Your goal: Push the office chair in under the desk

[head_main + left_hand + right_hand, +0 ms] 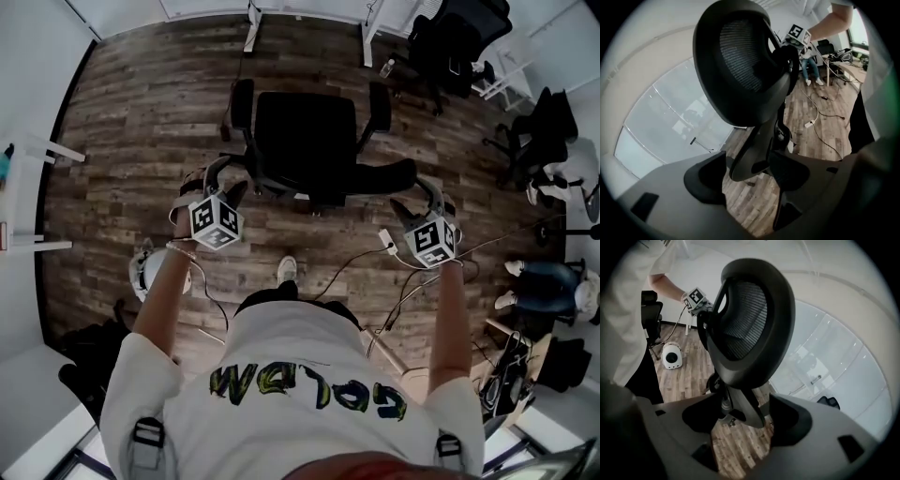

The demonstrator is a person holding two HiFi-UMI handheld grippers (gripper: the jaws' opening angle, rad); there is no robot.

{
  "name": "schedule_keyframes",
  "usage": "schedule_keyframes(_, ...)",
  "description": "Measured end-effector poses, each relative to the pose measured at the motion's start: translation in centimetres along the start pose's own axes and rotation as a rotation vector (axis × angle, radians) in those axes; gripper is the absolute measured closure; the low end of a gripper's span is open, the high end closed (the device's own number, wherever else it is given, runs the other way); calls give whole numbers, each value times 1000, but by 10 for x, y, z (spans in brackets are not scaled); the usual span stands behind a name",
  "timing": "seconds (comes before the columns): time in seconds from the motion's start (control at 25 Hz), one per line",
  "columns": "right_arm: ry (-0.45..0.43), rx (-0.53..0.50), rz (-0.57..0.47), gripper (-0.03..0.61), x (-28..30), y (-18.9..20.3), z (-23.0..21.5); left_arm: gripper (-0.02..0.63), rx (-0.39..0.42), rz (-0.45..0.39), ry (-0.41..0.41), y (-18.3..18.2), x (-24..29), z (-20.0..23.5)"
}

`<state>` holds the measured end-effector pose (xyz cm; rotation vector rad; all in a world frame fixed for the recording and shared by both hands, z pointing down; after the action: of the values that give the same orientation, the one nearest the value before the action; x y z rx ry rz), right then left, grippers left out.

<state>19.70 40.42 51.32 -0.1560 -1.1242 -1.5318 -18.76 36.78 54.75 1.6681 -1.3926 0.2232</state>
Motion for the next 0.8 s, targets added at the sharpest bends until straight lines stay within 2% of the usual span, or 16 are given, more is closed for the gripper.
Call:
schedule_keyframes(0.24,-43,-55,52,261,47,5,4,338,65,15,28,4,30,3)
schedule_keyframes(0.28,-41,-65,59,276,52,6,4,398,79,12,26,2,33,3)
schedule_keyframes(0.32,-37,-75,63,315,57,6,3,405,91,11,27,1,35,4)
schedule_keyframes(0.36,-33,-83,66,385,61,6,3,408,98,13,33,1,37,5)
schedule_keyframes(0.56,-30,-81,84,390,65,6,0,414,99,27,59,0,44,10)
schedule_keyframes(0.8,0,-56,114,390,83,1,-14,414,88,38,37,-1,60,27)
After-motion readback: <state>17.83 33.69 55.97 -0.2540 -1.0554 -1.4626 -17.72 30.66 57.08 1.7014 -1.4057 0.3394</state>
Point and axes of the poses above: the fingertips, and each gripper's own axes: x forward along the fingers, z to its left, y out of its underside, the point moved 4 cm from there along -x, backward along the fingers, and after that the axes turned 1 degree about -z, right-handed, at the moved point
